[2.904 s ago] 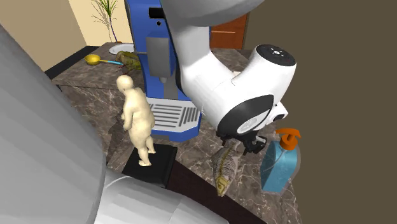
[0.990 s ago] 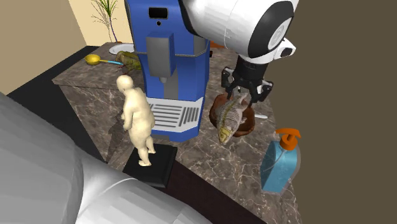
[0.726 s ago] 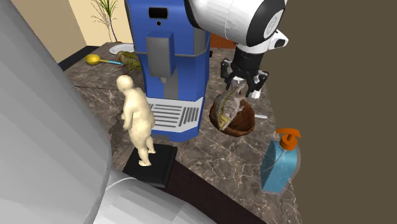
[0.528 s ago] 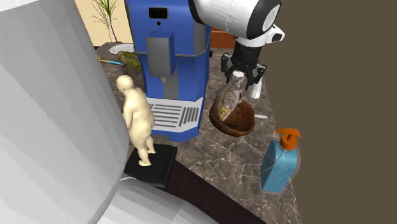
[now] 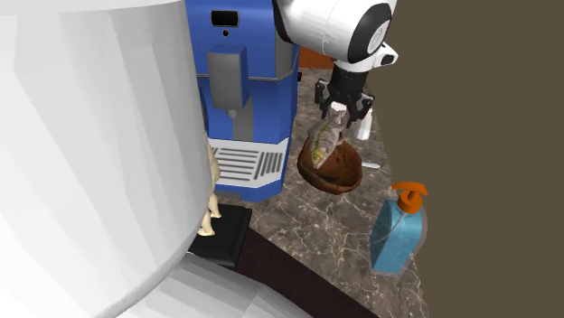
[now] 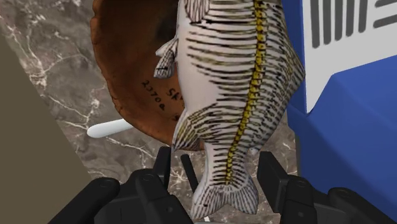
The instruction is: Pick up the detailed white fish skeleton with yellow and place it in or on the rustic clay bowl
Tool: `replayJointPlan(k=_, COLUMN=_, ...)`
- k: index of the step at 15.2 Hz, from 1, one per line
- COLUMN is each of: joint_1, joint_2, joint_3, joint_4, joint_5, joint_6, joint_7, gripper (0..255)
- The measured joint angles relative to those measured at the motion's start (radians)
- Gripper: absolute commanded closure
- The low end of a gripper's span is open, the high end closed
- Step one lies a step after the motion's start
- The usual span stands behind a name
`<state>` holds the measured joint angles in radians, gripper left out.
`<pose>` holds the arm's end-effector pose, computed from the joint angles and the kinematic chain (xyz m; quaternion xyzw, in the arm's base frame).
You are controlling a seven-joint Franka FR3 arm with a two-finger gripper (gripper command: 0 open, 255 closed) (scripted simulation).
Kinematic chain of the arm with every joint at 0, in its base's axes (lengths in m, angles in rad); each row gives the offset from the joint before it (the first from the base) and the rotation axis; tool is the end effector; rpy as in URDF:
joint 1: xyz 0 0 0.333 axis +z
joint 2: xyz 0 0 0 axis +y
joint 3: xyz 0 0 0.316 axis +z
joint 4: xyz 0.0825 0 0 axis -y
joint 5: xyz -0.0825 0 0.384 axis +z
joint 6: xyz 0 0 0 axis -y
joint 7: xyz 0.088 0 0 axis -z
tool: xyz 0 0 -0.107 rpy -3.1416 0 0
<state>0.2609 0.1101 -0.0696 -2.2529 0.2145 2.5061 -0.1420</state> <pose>0.5376 0.1027 0.3293 -0.9917 -0.0848 -0.0699 0.0675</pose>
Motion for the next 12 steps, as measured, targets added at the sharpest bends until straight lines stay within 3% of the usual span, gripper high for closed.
replayJointPlan(k=12, joint_1=-0.004, joint_2=0.091, joint_3=0.013, joint_4=-0.022, joint_5=0.047, joint_6=0.115, joint_7=-0.044, gripper=255)
